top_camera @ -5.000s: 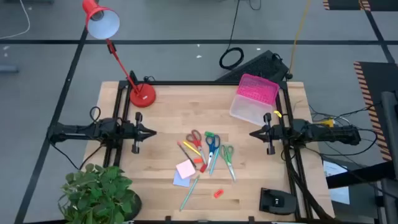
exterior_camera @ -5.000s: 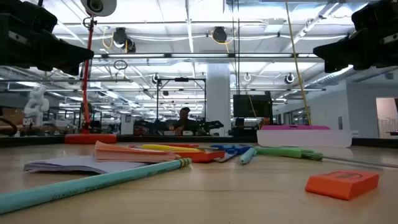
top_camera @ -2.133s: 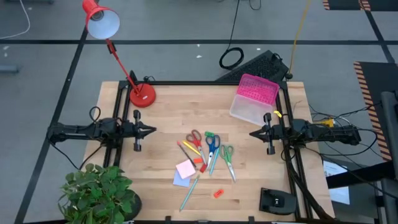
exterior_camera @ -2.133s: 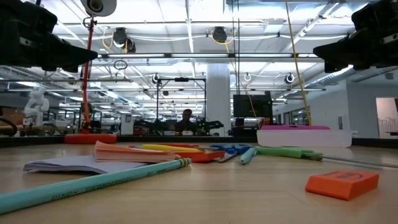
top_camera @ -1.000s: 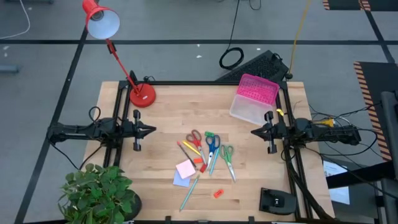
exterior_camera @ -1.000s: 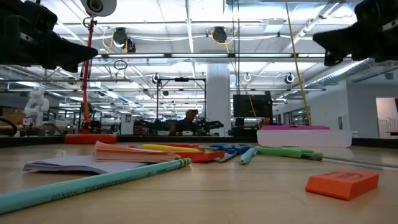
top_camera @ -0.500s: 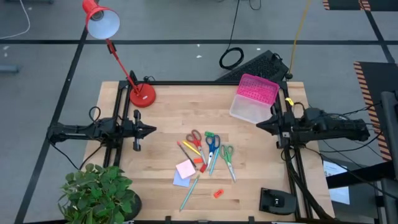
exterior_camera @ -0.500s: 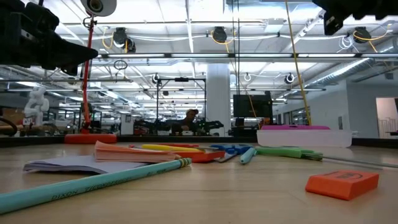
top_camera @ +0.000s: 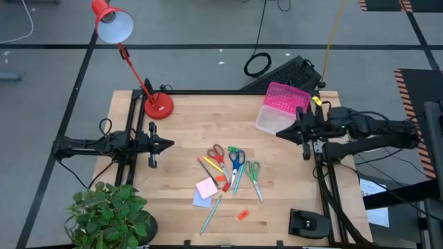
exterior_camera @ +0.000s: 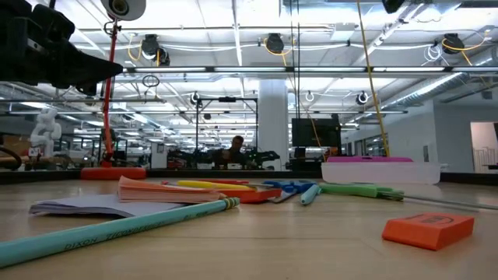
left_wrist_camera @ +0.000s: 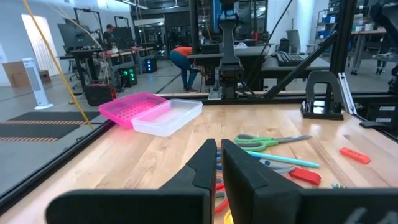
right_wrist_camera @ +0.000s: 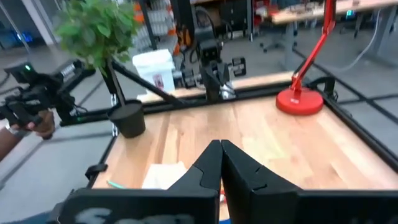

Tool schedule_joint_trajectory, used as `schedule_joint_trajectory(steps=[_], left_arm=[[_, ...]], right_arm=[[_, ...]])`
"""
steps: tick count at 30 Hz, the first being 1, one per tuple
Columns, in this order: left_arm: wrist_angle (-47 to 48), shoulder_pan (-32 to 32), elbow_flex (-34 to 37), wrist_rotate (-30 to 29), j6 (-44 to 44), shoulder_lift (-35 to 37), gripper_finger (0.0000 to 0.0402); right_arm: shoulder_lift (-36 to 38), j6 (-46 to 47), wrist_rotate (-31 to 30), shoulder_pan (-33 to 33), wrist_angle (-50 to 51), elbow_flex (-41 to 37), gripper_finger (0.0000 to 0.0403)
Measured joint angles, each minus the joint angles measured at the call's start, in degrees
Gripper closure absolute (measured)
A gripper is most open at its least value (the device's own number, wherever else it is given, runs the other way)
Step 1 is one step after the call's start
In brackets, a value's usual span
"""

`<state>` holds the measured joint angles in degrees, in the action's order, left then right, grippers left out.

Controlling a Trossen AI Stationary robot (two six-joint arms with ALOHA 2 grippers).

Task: Pack school essentials
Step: Put the blue pen into the supply box

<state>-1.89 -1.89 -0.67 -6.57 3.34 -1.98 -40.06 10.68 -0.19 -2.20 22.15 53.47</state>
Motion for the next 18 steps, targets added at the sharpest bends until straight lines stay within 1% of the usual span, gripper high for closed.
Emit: schedule_joint_trajectory(steps=[4,9,11,18], left_arm=[[0.1,0.0,0.0,0.0,-1.1,0.0,0.0373],[0.2,0.0,0.0,-0.3,-2.3,0.0,0.0373],[0.2,0.0,0.0,-1.2,-2.4,0.0,0.0373],[0.2,0.0,0.0,-1.6,-3.0,0.0,0.0373]], right_arm=[[-4.7,0.9,-0.2,-0.1,3.0,5.6,0.0403],[-8.9,0.5,-6.7,-1.6,10.6,11.7,0.0403],[-9.8,0.3,-8.9,-2.5,11.9,12.6,0.0403],[-11.6,1.1,-13.7,-6.5,15.0,12.7,0.0403]])
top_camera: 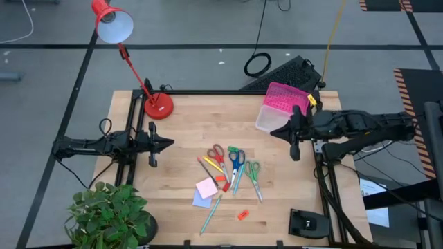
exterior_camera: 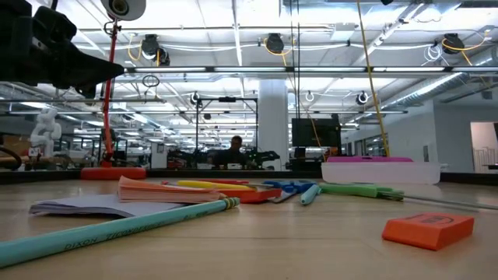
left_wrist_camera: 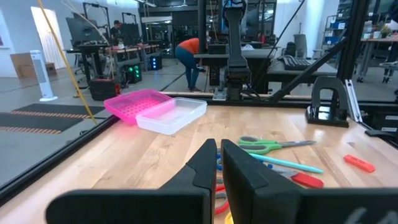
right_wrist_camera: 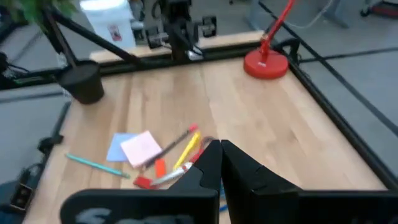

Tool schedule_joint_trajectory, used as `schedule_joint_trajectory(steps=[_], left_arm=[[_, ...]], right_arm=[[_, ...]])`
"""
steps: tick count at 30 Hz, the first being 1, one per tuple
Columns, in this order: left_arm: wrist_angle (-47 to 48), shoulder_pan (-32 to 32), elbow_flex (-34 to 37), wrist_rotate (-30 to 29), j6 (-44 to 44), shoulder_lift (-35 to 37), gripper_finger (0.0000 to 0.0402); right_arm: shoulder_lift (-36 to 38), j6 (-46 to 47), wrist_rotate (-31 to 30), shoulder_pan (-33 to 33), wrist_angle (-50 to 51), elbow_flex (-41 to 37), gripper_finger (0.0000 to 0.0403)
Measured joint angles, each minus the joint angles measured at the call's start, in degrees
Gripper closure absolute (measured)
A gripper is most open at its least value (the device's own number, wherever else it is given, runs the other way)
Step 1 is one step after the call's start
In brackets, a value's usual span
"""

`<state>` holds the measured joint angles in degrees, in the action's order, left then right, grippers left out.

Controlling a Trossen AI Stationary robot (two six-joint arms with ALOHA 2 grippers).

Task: Pack school essentials
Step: Put the blue pen into the supply box

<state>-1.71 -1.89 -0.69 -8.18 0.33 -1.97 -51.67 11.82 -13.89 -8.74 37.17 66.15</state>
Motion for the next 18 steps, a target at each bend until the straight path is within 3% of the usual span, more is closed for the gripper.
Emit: schedule_joint_trajectory(steps=[4,9,18], left_arm=[[1.9,0.0,-1.5,-0.4,-1.2,-0.3,0.0373],[9.5,0.0,-10.0,-0.5,-4.0,-3.5,0.0373],[17.7,-1.6,-28.6,-0.8,-5.4,-20.1,0.0373]], right_arm=[[-1.4,0.9,-1.2,-2.4,0.0,0.0,0.0403],[-2.7,1.0,-1.3,-5.5,-3.1,-2.7,0.0403],[-2.4,1.7,-1.3,-7.9,-11.9,-12.6,0.0403]])
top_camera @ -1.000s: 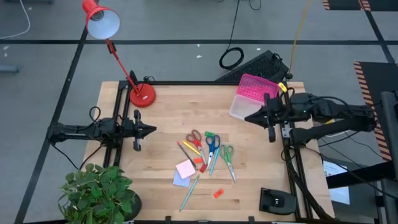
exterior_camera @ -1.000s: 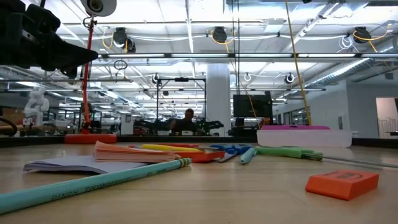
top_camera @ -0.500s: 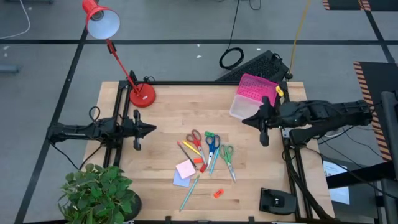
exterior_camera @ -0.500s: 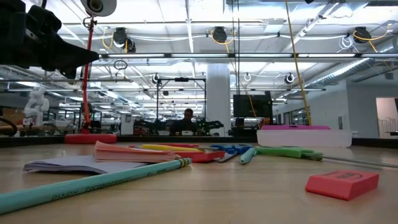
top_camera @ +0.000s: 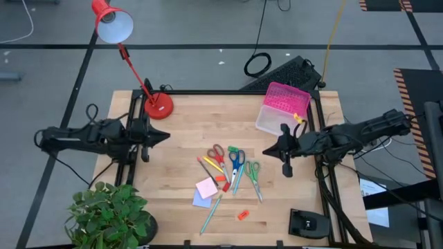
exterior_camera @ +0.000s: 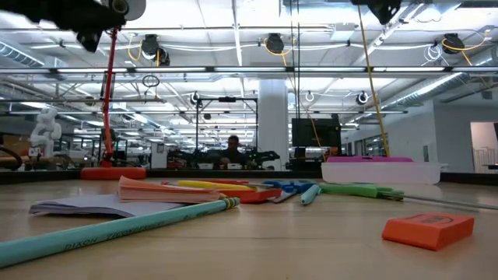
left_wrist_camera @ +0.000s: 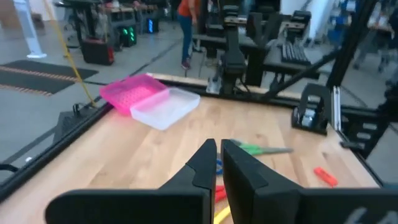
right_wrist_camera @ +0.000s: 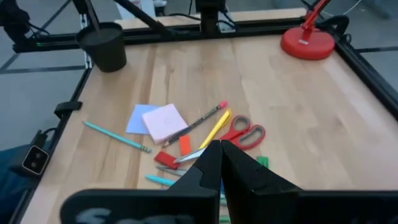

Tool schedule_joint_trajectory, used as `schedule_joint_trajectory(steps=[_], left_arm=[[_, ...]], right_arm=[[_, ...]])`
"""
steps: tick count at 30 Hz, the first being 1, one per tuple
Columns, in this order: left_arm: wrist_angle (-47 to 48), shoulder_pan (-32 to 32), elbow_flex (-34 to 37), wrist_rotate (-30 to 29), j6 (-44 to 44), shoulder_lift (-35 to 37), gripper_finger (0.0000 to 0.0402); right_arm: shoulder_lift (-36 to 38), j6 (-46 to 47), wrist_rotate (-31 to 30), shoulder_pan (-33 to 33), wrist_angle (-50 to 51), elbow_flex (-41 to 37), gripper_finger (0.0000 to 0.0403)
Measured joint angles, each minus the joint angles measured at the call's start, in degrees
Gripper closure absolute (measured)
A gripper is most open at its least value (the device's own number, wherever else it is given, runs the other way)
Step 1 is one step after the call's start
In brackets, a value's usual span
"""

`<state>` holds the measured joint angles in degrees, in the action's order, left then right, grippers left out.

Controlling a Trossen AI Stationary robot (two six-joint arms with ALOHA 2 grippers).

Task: Pack school essentials
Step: Put the blue pen into the supply box

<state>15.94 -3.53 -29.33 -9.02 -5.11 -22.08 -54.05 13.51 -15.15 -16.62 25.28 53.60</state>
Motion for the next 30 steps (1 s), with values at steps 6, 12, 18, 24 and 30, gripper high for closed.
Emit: schedule_joint_trajectory(steps=[6,12,18,24,30], left_arm=[[6.5,-2.7,-14.5,0.0,2.2,-13.1,0.0373],[15.8,-4.7,-27.0,0.0,3.7,-23.1,0.0373],[20.8,-7.5,-36.3,1.4,3.4,-30.0,0.0373],[20.8,-11.9,-36.8,0.9,3.7,-34.5,0.0373],[17.5,-15.0,-32.7,-4.7,3.6,-39.3,0.0373]], right_arm=[[0.0,0.6,0.0,0.0,-0.2,-1.4,0.0403],[0.0,0.5,0.0,0.0,-0.2,-1.5,0.0403],[0.0,1.3,0.0,0.0,-0.2,-1.5,0.0403],[-0.6,3.6,0.0,0.0,-1.1,-2.3,0.0403],[-3.8,3.8,-1.4,0.0,-1.3,-3.1,0.0403]])
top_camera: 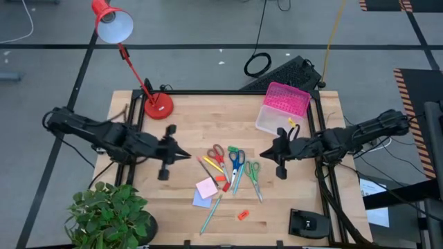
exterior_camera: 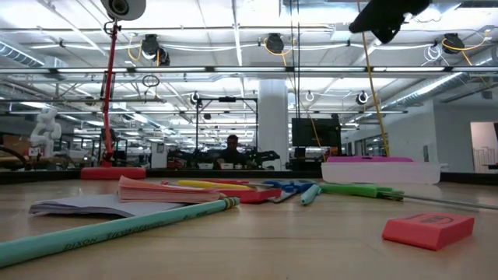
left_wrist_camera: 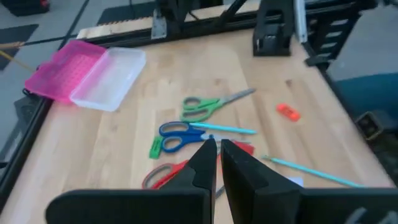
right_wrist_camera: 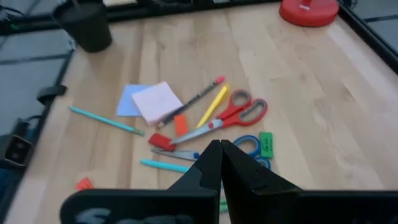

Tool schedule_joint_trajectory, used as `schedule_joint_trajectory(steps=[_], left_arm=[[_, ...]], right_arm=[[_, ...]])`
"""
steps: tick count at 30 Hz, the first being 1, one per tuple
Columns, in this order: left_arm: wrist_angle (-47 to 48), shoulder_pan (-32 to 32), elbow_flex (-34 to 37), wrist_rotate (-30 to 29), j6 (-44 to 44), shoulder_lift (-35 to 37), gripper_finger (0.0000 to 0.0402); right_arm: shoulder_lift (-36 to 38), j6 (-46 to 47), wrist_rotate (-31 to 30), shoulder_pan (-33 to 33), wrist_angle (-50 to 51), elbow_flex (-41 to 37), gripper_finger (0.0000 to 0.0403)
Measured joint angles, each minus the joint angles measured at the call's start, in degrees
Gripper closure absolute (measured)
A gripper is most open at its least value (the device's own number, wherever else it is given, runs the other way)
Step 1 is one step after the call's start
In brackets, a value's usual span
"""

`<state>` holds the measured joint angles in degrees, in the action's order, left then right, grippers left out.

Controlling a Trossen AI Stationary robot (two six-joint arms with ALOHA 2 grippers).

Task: Pack school essentials
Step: Put the blue pen into the supply box

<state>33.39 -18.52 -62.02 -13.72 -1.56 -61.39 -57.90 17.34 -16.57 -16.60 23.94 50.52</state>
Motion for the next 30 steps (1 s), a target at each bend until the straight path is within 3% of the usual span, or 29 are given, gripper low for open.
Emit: schedule_joint_trajectory(steps=[13,21,30], left_arm=[[-9.6,2.8,9.4,0.2,1.8,-3.3,0.0373],[-9.6,4.4,9.4,0.6,0.3,-3.3,0.0373],[-9.7,4.4,9.4,0.7,-0.5,-3.2,0.0373]], right_arm=[[-11.5,-5.1,-1.0,1.0,-7.8,0.0,0.0403],[-19.4,-10.7,12.3,3.5,-11.8,0.0,0.0403],[-28.6,-15.3,15.4,3.5,-13.9,1.4,0.0400]])
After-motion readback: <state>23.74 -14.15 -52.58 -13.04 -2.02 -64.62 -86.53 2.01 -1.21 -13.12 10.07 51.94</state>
